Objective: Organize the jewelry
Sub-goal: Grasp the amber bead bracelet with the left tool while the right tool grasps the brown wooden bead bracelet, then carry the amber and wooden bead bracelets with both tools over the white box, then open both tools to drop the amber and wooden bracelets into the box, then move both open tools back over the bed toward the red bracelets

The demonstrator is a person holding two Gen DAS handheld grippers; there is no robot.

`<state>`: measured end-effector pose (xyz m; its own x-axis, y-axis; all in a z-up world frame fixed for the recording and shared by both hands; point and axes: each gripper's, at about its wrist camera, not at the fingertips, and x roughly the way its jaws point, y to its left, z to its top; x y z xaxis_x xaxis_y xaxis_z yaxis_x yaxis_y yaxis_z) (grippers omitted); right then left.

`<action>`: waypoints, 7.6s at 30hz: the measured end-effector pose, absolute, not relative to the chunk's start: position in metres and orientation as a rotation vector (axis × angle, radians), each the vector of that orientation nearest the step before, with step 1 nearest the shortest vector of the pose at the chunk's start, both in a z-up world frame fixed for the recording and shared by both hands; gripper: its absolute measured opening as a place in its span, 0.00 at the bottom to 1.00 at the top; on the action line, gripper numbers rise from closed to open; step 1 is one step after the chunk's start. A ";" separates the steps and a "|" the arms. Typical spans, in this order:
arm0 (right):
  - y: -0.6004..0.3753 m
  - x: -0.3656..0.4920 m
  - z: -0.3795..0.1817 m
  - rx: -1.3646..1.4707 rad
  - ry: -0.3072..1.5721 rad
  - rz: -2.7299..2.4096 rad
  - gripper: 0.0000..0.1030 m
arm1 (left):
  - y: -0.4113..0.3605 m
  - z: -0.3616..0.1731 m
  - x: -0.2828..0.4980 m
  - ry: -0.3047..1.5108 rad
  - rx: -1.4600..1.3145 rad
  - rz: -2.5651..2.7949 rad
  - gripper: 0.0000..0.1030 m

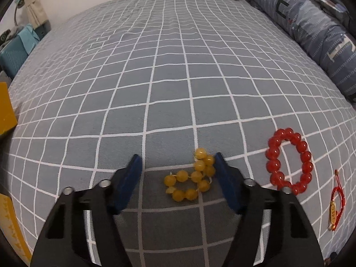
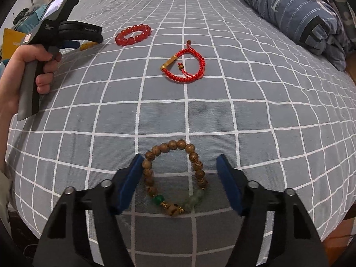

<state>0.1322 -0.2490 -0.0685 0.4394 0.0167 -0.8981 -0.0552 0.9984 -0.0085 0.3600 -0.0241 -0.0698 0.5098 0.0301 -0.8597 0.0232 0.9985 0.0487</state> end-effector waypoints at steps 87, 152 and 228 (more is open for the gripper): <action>-0.171 0.104 0.067 -0.024 0.798 0.104 0.07 | 0.030 0.080 0.146 0.789 0.022 -0.067 0.09; 0.216 0.085 0.054 -0.243 0.815 0.638 0.07 | 0.356 0.070 -0.020 0.817 -0.225 0.512 0.09; -0.119 0.112 0.100 -0.029 0.774 0.164 0.93 | 0.084 0.103 0.100 0.799 -0.080 0.155 0.94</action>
